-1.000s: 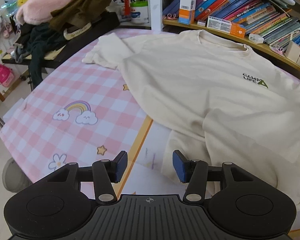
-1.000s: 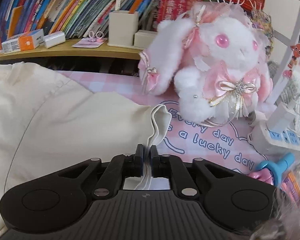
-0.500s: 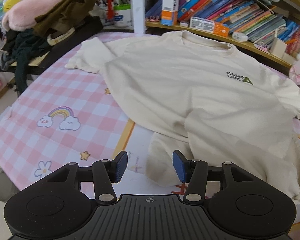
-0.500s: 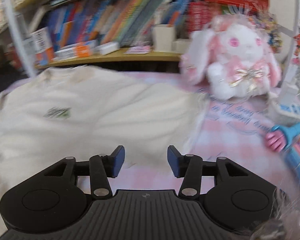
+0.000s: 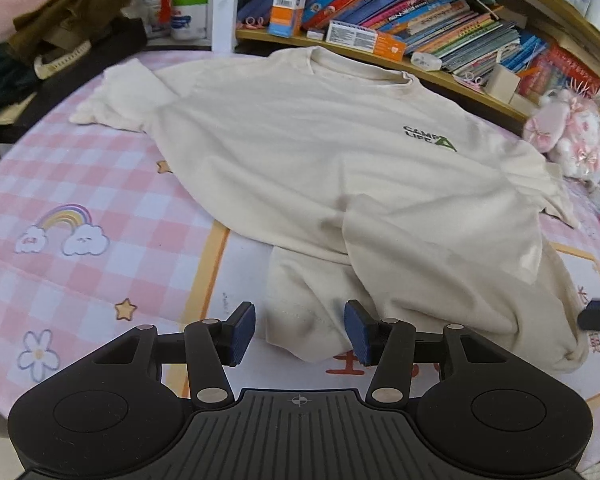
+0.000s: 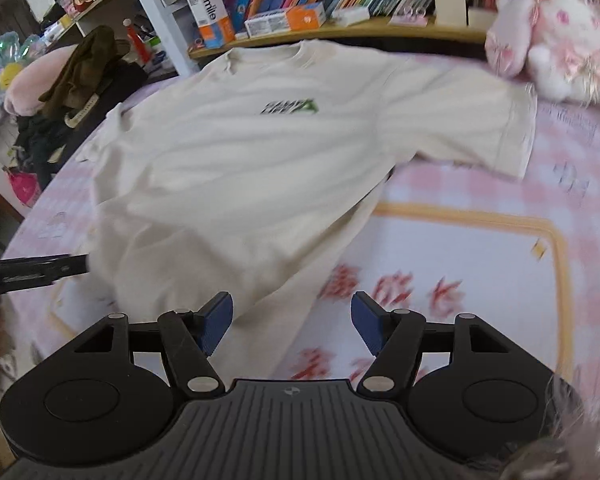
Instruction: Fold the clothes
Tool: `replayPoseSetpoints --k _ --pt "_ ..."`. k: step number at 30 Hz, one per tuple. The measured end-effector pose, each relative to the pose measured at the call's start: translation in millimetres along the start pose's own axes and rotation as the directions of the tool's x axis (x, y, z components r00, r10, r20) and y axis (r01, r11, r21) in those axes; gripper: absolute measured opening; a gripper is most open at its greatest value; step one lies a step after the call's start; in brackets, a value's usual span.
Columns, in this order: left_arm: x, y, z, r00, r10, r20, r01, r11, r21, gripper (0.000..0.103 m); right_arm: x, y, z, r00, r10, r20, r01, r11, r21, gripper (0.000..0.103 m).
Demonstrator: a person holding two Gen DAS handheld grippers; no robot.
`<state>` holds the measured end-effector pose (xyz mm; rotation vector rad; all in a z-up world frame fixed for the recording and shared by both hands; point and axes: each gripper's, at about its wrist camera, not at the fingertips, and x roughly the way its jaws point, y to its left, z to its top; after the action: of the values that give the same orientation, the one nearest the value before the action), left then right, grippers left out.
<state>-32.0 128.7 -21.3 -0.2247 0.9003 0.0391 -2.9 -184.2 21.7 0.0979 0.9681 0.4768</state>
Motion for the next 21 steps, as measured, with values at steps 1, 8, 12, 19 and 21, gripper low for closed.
replayPoseSetpoints --k 1,8,12,19,21 --pt "2.5 3.4 0.4 1.000 -0.024 -0.004 0.024 1.000 -0.008 0.032 -0.9 4.3 -3.5 1.000 0.000 -0.001 0.000 1.000 0.013 0.062" --pt "-50.5 43.2 5.5 0.988 -0.090 0.125 0.103 0.990 -0.101 0.003 -19.4 16.2 -20.2 0.996 -0.071 0.047 0.065 0.991 0.118 0.006" --pt "-118.8 56.4 7.6 0.957 -0.100 0.272 0.118 0.992 -0.052 0.003 -62.6 12.4 -17.7 0.979 -0.120 0.162 0.088 0.978 0.191 0.004" --pt "-160.4 60.9 -21.0 0.964 -0.135 0.230 0.107 0.986 0.127 0.005 -84.9 2.2 -31.6 0.955 -0.243 0.172 0.192 0.944 0.270 0.000" --pt "-151.5 61.2 -39.9 0.982 -0.142 0.121 0.121 0.978 0.168 0.013 -74.5 0.8 -44.1 0.962 -0.242 0.126 0.197 0.936 0.291 0.002"
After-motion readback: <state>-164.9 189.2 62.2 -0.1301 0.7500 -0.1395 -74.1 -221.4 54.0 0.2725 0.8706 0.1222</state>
